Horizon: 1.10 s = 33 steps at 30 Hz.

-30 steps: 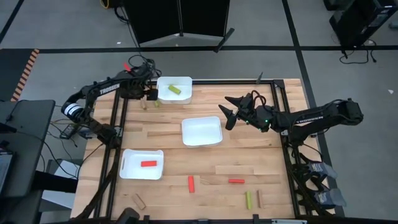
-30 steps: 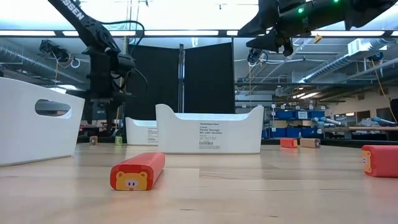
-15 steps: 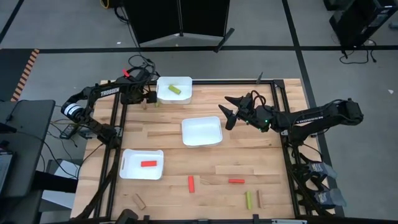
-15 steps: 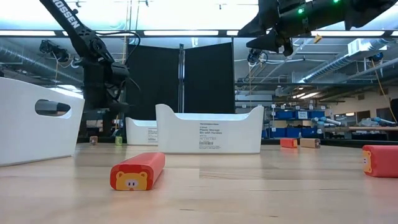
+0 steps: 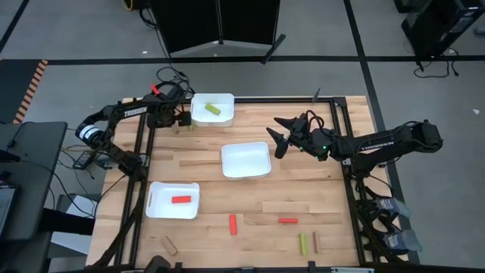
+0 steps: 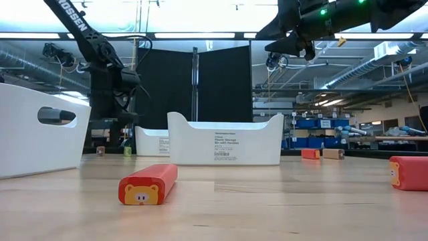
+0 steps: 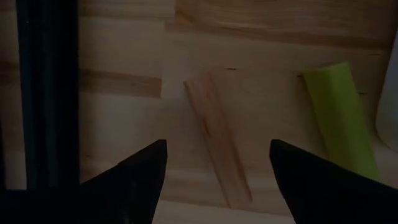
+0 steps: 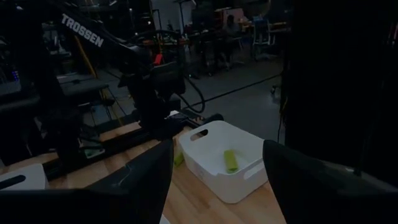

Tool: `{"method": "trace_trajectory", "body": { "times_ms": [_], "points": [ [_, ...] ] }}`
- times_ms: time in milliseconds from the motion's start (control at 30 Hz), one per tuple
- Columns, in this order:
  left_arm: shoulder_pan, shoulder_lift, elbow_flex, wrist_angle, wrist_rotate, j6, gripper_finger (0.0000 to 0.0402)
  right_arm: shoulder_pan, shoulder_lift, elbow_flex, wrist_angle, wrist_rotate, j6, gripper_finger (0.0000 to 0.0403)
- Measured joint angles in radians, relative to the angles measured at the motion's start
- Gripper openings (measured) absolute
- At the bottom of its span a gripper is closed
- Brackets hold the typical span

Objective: Sort blocks
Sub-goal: Put the brown block into the middle white bin

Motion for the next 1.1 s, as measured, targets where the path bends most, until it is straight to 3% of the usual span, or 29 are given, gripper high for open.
{"method": "trace_trajectory", "body": {
  "times_ms": [400,1100],
  "points": [
    [-0.031,0.03,0.0,-0.003,-0.026,-0.032,0.0236,0.0,0.0,0.0,-0.001,-0.001,-0.011,0.0258],
    [-0.039,0.026,-0.08,0.1,0.018,-0.081,0.0215,0.0,0.0,0.0,-0.005,-0.001,-0.012,0.0258]
  ]
}}
